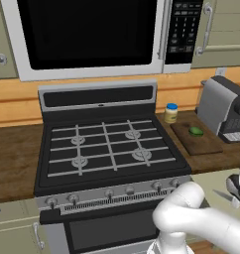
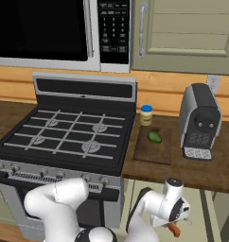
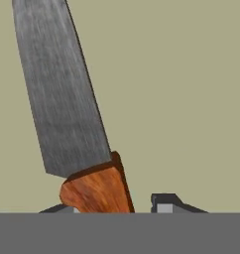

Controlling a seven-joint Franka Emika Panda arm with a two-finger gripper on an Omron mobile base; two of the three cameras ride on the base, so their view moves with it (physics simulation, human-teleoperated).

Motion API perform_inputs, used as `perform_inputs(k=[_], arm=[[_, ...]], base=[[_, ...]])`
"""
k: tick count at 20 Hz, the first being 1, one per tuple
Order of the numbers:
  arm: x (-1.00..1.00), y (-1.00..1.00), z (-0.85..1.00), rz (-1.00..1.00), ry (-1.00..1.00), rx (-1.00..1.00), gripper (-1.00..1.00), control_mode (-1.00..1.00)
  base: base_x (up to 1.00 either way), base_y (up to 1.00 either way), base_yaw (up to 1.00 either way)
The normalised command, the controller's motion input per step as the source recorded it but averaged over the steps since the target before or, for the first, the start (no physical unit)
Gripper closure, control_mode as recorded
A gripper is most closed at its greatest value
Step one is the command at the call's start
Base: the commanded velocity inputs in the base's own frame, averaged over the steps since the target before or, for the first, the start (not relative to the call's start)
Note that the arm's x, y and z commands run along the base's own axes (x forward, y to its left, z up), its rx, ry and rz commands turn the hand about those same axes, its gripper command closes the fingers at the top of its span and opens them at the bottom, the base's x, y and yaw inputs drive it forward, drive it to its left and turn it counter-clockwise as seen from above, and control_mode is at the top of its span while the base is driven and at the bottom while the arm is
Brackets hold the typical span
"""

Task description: Place the appropriate cutting tool for cutting the avocado skin on the cutting board.

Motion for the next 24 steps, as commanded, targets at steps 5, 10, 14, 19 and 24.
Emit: perform_inputs(k=[5,10,14,19,24], arm=[[-0.31,0.01,0.27,0.07,-0.03,0.0,1.0,-1.0],[-0.52,0.11,0.96,0.15,-0.04,0.0,1.0,-1.0],[-0.56,0.31,1.0,0.18,-0.01,-0.02,1.0,-1.0],[-0.46,0.36,1.0,0.2,0.0,0.0,1.0,-1.0],[-0.12,0.19,1.0,0.2,0.0,0.0,1.0,-1.0]], base=[[0.0,0.0,0.0],[0.0,0.0,0.0],[0.0,0.0,0.0],[0.0,0.0,0.0],[0.0,0.0,0.0]])
